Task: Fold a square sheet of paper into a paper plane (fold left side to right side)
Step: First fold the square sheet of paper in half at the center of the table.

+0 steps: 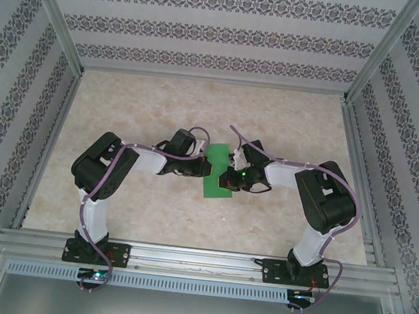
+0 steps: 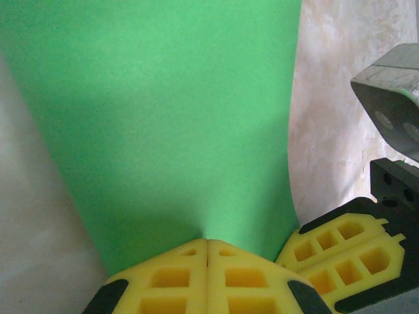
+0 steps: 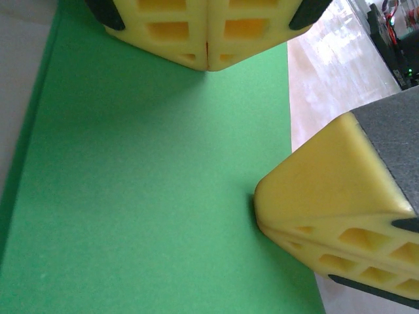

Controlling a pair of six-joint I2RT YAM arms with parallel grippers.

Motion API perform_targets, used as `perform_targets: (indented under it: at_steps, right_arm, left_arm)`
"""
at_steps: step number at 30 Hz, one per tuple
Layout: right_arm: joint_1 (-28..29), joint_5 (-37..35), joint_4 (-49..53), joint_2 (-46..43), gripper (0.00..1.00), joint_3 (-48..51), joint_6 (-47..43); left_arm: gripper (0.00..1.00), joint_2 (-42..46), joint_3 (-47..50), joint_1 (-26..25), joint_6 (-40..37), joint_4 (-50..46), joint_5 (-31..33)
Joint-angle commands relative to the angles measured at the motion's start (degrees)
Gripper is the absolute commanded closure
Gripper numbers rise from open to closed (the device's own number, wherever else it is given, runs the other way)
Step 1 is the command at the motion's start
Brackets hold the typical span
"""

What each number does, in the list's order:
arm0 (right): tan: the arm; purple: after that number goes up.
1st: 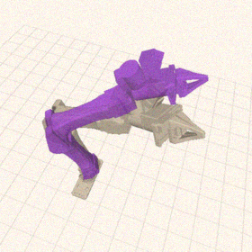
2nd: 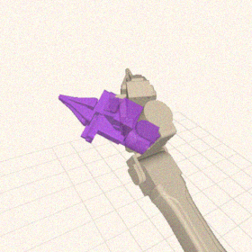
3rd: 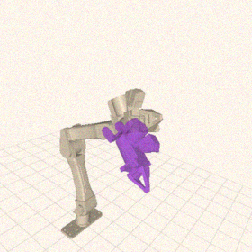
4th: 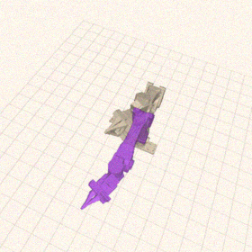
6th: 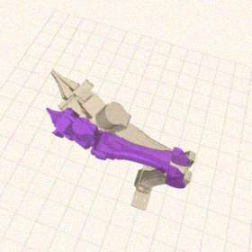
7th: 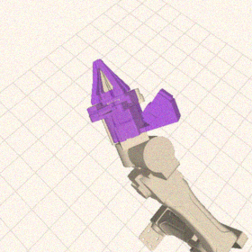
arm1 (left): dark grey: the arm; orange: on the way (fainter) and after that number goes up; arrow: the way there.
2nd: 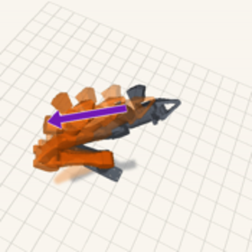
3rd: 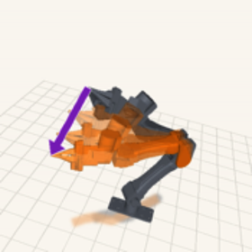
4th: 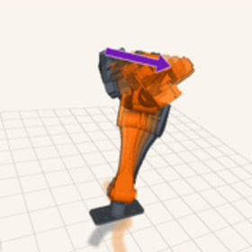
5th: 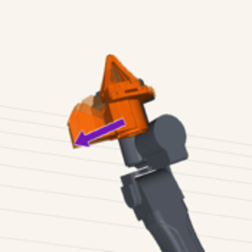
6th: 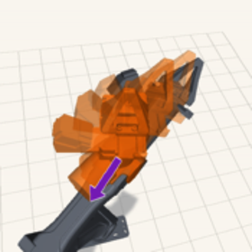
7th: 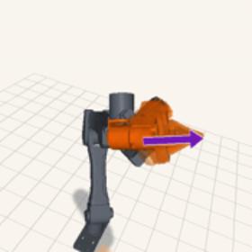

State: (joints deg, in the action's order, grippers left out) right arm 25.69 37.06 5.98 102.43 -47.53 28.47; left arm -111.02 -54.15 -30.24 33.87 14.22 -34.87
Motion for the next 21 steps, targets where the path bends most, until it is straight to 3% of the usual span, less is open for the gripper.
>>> perform_targets:
  at_steps: [1, 13, 21]
  right_arm:
    - [-0.5, -7.3, 6.5, 3.6, 1.00, 1.9, -1.5]
    - [-0.8, -7.0, 6.3, 3.6, 1.00, 2.4, -1.6]
    - [-0.7, -6.3, 5.8, 3.2, 1.00, 2.8, -1.2]
  left_arm:
    - [1.00, -1.6, 0.5, 1.2, 0.4, 2.0, 2.3]
    - [1.00, -2.0, -0.7, 7.8, -1.0, 0.7, 2.8]
    - [1.00, -1.9, -2.8, 8.9, -2.5, -1.4, 2.3]
